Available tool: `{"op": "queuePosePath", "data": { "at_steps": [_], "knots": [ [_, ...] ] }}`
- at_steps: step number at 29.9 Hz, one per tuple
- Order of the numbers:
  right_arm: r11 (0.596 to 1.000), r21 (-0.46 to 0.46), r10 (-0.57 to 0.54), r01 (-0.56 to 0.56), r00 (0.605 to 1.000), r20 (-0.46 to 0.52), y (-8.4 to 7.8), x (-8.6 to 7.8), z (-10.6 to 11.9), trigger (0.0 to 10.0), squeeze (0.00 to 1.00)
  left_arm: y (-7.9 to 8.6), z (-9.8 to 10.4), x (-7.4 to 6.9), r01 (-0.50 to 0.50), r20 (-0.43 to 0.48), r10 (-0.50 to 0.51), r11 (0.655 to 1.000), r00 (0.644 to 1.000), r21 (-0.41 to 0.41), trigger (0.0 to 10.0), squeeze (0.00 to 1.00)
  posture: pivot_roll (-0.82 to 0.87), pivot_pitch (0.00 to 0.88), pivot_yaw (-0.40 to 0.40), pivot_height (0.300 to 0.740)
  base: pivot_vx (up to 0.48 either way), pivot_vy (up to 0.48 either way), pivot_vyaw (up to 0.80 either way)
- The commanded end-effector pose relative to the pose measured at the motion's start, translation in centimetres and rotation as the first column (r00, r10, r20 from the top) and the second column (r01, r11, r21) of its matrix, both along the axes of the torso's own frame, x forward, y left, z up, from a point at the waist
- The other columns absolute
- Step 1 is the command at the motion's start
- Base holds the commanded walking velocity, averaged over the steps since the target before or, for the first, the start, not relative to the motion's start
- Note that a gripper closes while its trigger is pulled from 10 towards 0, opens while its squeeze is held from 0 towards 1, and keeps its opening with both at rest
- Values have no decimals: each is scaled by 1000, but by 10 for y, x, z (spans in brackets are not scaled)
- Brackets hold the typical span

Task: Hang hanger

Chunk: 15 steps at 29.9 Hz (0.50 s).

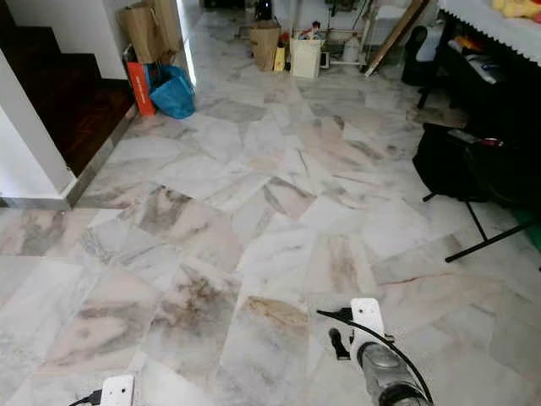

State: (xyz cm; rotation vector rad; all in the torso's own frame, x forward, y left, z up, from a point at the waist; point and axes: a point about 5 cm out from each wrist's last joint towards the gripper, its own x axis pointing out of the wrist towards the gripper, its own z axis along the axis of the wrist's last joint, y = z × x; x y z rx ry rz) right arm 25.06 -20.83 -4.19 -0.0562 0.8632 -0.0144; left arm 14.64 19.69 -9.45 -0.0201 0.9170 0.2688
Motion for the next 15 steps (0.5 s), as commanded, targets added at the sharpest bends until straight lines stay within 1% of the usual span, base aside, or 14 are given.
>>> {"op": "queuePosePath", "data": {
  "at_steps": [1,5,14,15],
  "knots": [
    [1000,3,3,-3,1000,-4,3,1,0,10000,0,5,-1,-5,-16,-7,16,1000,1000,16,10000,0,-138,0,-1,740,0,0,0],
    [1000,29,-3,4,1000,-8,10,2,-1,10000,0,17,-2,-13,-28,-32,29,999,999,38,10000,0,-88,0,4,740,0,0,0],
    [998,55,-4,5,1000,-7,13,1,-2,10000,0,20,-1,-12,-14,-31,16,999,999,48,10000,0,-56,0,-2,740,0,0,0],
    [999,41,26,-25,1000,-6,14,1,-2,10000,0,20,-1,-13,-14,-30,16,999,999,49,10000,0,-64,0,7,740,0,0,0]
  ]
}}
